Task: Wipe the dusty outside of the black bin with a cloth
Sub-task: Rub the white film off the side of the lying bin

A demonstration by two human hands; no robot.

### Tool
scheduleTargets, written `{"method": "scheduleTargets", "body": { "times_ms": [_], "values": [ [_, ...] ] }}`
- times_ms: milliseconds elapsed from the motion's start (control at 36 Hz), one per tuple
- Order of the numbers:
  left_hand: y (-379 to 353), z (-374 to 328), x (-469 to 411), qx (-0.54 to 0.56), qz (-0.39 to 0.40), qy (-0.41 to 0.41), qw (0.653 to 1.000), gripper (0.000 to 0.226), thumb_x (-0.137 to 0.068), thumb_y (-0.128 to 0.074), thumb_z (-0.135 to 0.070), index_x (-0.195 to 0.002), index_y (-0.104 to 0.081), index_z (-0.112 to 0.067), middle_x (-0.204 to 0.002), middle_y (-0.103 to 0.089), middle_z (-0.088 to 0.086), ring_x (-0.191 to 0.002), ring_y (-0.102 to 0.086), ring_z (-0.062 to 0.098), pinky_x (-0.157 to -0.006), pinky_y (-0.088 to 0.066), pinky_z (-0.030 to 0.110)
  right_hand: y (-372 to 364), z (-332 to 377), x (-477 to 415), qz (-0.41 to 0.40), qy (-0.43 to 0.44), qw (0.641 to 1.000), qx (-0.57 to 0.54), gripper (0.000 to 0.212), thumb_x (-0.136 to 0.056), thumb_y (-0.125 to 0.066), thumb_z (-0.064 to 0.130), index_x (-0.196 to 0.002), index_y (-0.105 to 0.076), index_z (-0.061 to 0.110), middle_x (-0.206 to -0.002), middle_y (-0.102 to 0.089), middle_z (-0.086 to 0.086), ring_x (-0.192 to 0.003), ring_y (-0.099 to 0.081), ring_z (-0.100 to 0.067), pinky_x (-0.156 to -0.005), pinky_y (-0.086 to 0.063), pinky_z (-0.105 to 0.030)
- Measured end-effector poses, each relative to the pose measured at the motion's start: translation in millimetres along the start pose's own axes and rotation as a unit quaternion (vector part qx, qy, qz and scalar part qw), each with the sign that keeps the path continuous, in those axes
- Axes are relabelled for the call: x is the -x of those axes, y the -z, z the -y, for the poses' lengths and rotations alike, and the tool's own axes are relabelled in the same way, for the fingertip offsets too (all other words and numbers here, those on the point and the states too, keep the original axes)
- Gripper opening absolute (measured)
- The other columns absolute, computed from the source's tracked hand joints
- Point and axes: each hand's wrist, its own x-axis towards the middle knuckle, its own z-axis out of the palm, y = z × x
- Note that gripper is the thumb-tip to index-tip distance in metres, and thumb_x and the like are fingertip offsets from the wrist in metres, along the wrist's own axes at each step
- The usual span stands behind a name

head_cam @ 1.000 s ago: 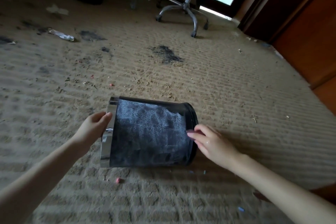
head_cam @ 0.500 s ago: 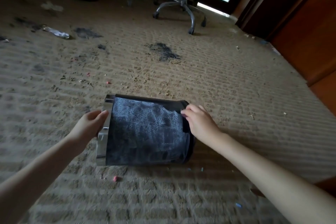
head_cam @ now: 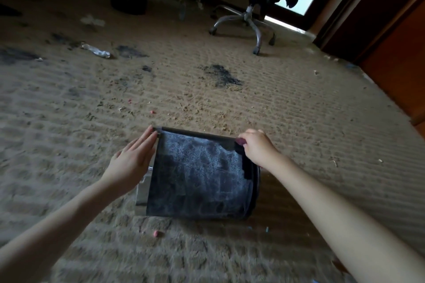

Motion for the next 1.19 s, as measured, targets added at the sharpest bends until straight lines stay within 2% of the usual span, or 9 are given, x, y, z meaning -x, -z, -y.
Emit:
{"method": "scheduleTargets", "body": {
  "times_ms": [194,278,417,528,639,833,972,1056,1194],
  "values": [
    [1,-4,-2,-0.079,0.033,0.044,0.995,0.05,-0.098,-0.019,-0.039,-0.148,-0.011,-0.035,-0.153,-0.002,-0.022,-0.143,-0.01,0.007,-0.115,-0.007,0.047,-7,-6,46,-0.101,0.103,0.989,-0.017,0.031,-0.088,-0.054,-0.003,-0.115,-0.065,0.007,-0.108,-0.062,-0.006,-0.097,-0.049,-0.027,-0.091,-0.043,-0.034],
    [2,-5,1,-0.09,0.043,0.041,0.994,0.051,-0.099,-0.017,-0.039,-0.148,-0.007,-0.034,-0.154,0.0,-0.021,-0.143,-0.008,0.007,-0.115,-0.006,0.047,-12,-11,72,-0.095,0.137,0.986,-0.026,0.031,-0.082,-0.063,-0.005,-0.111,-0.068,0.005,-0.102,-0.065,-0.005,-0.09,-0.053,-0.026,-0.083,-0.05,-0.037],
    [3,-5,1,-0.078,0.043,0.04,0.995,0.05,-0.099,-0.017,-0.038,-0.148,-0.008,-0.033,-0.154,-0.002,-0.02,-0.143,-0.01,0.006,-0.115,-0.006,0.046,8,-18,74,-0.033,0.174,0.984,-0.018,0.03,-0.087,-0.061,0.002,-0.113,-0.068,0.014,-0.107,-0.065,0.002,-0.099,-0.053,-0.017,-0.09,-0.042,-0.025],
    [2,-5,2,-0.071,0.042,0.037,0.996,0.051,-0.099,-0.019,-0.036,-0.148,-0.008,-0.033,-0.151,0.002,-0.023,-0.142,-0.016,0.008,-0.115,-0.008,0.045,23,-13,27,-0.069,0.1,0.992,-0.038,0.029,-0.092,-0.053,0.006,-0.115,-0.066,0.018,-0.113,-0.063,0.003,-0.107,-0.05,-0.019,-0.097,-0.041,-0.034],
    [3,-4,2,-0.077,0.044,0.042,0.995,0.05,-0.099,-0.018,-0.036,-0.148,-0.008,-0.033,-0.153,0.001,-0.022,-0.141,-0.016,0.006,-0.115,-0.007,0.045,6,5,-4,-0.035,0.052,0.996,-0.068,0.03,-0.092,-0.05,0.005,-0.111,-0.068,0.019,-0.113,-0.062,0.001,-0.109,-0.051,-0.02,-0.096,-0.04,-0.032],
    [5,-4,-2,-0.09,0.059,0.044,0.993,0.05,-0.099,-0.016,-0.038,-0.148,-0.005,-0.033,-0.154,0.001,-0.021,-0.141,-0.015,0.006,-0.115,-0.004,0.048,-10,1,52,-0.104,0.14,0.979,-0.102,0.028,-0.084,-0.06,-0.002,-0.103,-0.072,0.015,-0.1,-0.066,0.002,-0.096,-0.056,-0.019,-0.088,-0.04,-0.026],
    [8,-8,0,-0.061,0.063,0.043,0.995,0.05,-0.099,-0.018,-0.036,-0.148,-0.008,-0.032,-0.154,-0.001,-0.02,-0.141,-0.016,0.006,-0.115,-0.005,0.049,-6,-6,75,-0.069,0.184,0.977,-0.088,0.031,-0.08,-0.064,-0.006,-0.101,-0.073,0.015,-0.097,-0.067,0.002,-0.091,-0.057,-0.017,-0.085,-0.044,-0.029],
    [8,-7,-1,-0.059,0.066,0.044,0.995,0.051,-0.099,-0.018,-0.036,-0.148,-0.007,-0.033,-0.154,0.0,-0.021,-0.141,-0.016,0.006,-0.115,-0.005,0.049,11,-1,45,-0.08,0.17,0.979,-0.083,0.03,-0.085,-0.058,-0.004,-0.1,-0.073,0.016,-0.101,-0.068,0.003,-0.094,-0.054,-0.014,-0.088,-0.041,-0.027],
    [6,-4,2,-0.058,0.064,0.041,0.995,0.051,-0.098,-0.015,-0.038,-0.148,-0.006,-0.035,-0.153,0.001,-0.023,-0.141,-0.017,0.005,-0.115,-0.004,0.048,14,5,-12,-0.057,0.095,0.992,-0.056,0.031,-0.09,-0.049,0.001,-0.101,-0.071,0.021,-0.108,-0.064,0.003,-0.107,-0.052,-0.02,-0.096,-0.042,-0.036]
  ]
}}
